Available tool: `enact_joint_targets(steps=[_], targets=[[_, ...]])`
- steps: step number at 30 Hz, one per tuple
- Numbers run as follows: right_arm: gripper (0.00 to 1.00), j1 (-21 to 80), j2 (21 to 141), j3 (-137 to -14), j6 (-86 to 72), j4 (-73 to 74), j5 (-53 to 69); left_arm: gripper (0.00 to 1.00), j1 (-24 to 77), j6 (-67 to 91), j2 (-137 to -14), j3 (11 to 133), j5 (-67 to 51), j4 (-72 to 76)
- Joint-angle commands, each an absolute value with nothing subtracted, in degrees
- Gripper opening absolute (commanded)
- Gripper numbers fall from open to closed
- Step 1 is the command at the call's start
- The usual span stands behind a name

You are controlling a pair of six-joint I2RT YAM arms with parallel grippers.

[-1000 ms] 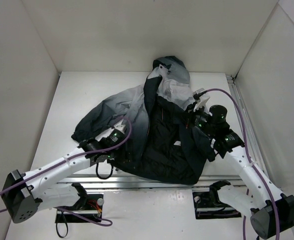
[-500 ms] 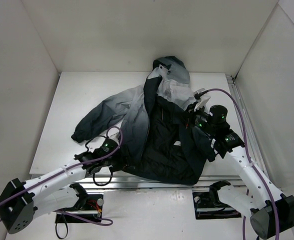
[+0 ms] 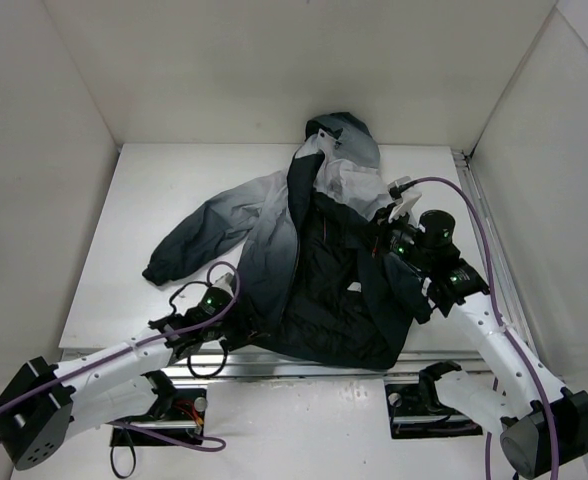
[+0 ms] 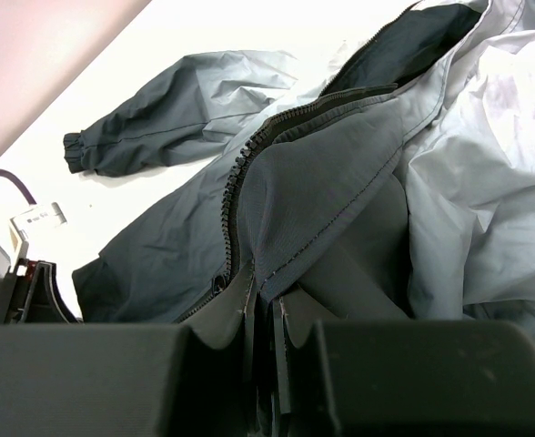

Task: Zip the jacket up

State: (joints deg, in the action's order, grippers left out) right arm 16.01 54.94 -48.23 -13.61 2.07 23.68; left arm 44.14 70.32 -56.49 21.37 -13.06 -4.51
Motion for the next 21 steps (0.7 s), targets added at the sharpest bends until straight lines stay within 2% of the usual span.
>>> enact_joint_targets(steps=[1,16,21], targets=[[0.0,15.65,53.44,-50.19,-13.89,-4.83,24.17,0.58,43.77,72.68,-54.58,20.57,-10.73,1.21],[0.0,15.56,53.79,-50.19,-14.15,-4.75,24.26,0.57,44.3,79.19,-61.08,17.22,-8.18,11.07],[0.0,15.47,53.88,-50.18,-14.15,-4.92,24.35,0.54,44.82,80.94,-62.67,17.49,-7.65,13.0]])
